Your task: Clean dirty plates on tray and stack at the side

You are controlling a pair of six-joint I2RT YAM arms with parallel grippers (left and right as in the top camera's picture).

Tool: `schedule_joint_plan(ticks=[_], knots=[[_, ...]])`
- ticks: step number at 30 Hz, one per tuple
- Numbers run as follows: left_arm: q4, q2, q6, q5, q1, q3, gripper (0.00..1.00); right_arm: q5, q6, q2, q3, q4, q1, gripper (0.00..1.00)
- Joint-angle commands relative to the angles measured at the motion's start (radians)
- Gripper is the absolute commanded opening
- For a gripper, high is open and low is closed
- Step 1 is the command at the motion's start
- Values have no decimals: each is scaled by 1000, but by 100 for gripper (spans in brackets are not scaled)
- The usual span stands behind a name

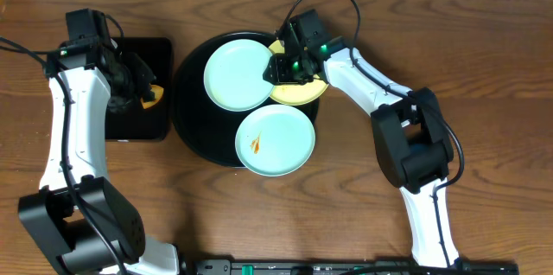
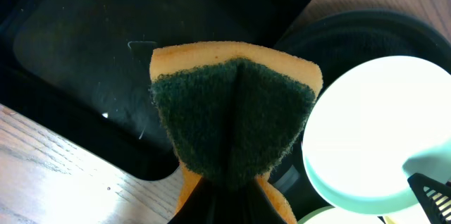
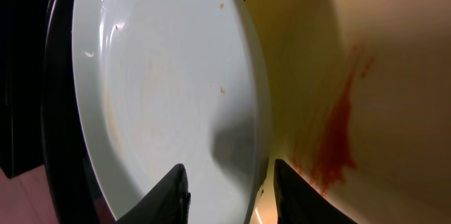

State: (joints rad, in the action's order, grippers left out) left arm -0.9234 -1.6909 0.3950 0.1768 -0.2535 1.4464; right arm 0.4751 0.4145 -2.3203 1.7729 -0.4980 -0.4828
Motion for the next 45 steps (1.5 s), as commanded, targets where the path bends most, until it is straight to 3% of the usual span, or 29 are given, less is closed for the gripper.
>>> schedule_joint_plan(ticks=[1, 10, 15, 34, 45], knots=[[-3, -2, -5, -5, -4, -4, 8, 11, 23, -38, 5, 5, -9, 36], [-3, -2, -5, -5, -4, -5, 8, 5, 27, -55, 5, 14, -11, 27], [-3, -2, -5, -5, -5, -5, 8, 4, 26, -55, 5, 23, -17, 1], [-3, -2, -5, -5, -4, -5, 8, 58, 64, -21, 8, 102, 1, 1], [-11, -2, -5, -5, -5, -5, 8, 84, 59, 182, 8, 52, 64, 1]])
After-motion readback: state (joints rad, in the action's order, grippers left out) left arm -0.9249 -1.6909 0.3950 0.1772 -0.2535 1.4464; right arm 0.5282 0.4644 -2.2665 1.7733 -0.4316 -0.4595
